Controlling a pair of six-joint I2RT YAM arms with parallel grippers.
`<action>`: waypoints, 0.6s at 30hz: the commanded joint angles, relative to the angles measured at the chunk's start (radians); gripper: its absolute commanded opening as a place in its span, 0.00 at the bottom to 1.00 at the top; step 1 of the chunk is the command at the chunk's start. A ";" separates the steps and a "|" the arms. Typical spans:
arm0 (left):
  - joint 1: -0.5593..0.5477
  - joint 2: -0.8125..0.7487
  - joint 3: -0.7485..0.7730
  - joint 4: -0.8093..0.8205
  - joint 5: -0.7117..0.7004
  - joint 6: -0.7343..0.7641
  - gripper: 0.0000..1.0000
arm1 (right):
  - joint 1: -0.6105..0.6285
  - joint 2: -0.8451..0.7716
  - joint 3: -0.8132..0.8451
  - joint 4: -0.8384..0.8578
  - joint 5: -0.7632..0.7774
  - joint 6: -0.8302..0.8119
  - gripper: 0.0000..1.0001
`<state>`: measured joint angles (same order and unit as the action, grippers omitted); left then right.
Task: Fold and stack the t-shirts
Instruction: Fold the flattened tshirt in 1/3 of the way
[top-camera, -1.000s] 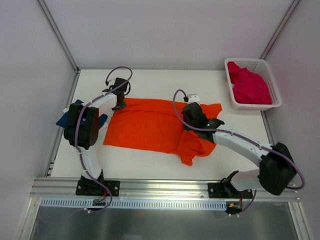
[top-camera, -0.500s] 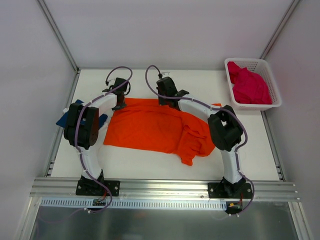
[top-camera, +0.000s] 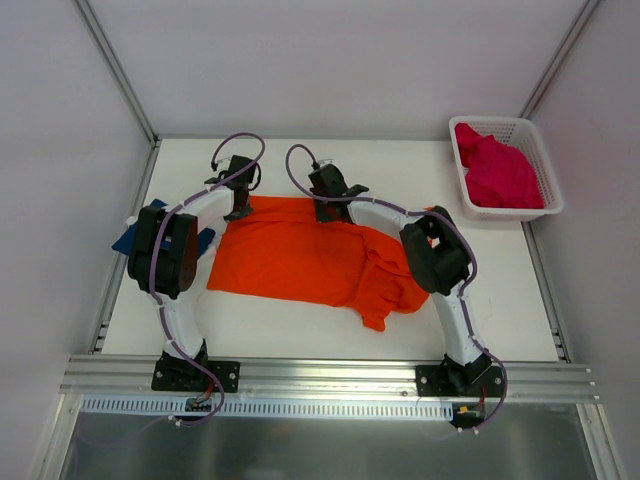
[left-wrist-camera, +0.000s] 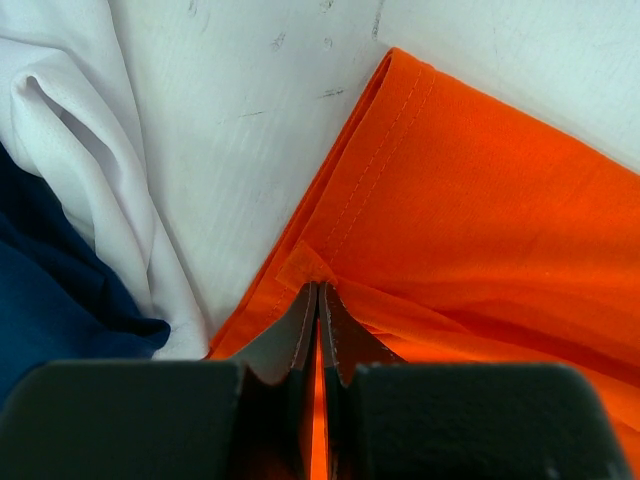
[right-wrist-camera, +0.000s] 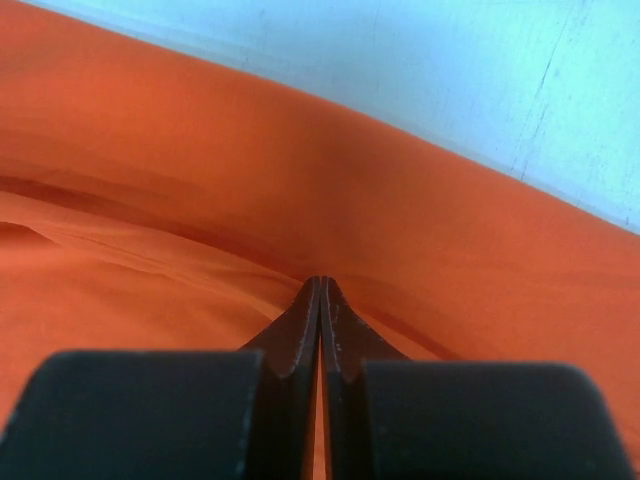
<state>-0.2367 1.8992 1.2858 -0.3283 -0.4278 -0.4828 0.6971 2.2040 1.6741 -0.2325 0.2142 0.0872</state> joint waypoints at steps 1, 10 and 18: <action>-0.009 -0.025 0.003 -0.015 -0.023 0.000 0.00 | -0.002 -0.024 -0.003 0.001 -0.021 0.005 0.01; -0.009 -0.012 0.007 -0.015 -0.020 -0.002 0.00 | 0.010 -0.136 -0.143 0.030 -0.058 0.016 0.01; -0.009 -0.012 0.009 -0.015 -0.022 0.001 0.00 | 0.056 -0.216 -0.243 0.042 -0.036 0.028 0.01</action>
<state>-0.2367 1.8992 1.2858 -0.3283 -0.4282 -0.4824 0.7254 2.0747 1.4513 -0.1955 0.1738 0.0975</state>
